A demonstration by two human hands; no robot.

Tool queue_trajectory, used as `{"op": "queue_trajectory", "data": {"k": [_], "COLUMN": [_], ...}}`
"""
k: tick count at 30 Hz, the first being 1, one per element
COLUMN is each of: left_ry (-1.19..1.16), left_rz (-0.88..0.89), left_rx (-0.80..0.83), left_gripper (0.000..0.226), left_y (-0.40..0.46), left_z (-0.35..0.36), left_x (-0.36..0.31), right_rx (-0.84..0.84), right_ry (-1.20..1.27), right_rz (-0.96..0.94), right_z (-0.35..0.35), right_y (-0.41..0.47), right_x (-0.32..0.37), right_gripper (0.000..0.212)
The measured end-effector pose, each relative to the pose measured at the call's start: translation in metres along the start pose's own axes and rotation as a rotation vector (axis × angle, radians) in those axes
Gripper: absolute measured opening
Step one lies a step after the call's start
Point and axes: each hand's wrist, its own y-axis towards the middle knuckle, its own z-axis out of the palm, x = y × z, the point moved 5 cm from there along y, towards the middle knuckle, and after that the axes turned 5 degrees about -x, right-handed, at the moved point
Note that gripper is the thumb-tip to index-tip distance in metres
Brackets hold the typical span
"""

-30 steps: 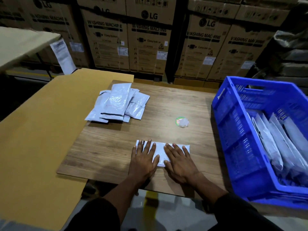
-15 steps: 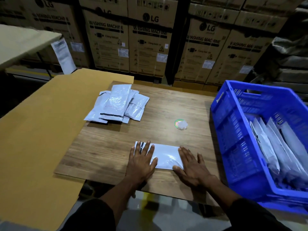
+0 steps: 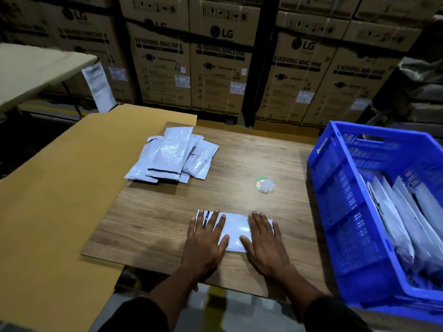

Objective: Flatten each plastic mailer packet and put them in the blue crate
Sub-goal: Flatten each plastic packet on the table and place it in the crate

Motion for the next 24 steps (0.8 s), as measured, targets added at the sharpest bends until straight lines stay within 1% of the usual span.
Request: {"op": "queue_trajectory", "data": {"k": [3,7,13,24], "left_ry": [0.028,0.070,0.066,0.070], "left_rz": [-0.013,-0.008,-0.007,0.009], "left_rx": [0.036,0.063,0.068,0.009], "left_gripper": [0.061,0.061,0.061,0.060], "left_y": [0.0004,0.0023,0.0025,-0.0005], "left_z": [0.0004,-0.0009,0.0020,-0.0013], "left_x": [-0.0006,-0.0029,-0.0007,-0.0021], "right_rx": [-0.037,-0.062,-0.041,-0.060], "right_ry": [0.020,0.041,0.056,0.044], "right_rz": [-0.003,-0.003,0.000,0.003], "right_z": [0.0012,0.0002,0.0012,0.0044], "right_y": [-0.0036,-0.0028,-0.0026,-0.0028], "right_x": [-0.0003,-0.0008,-0.0004,-0.0022], "right_gripper": [0.067,0.066,0.065,0.066]}}
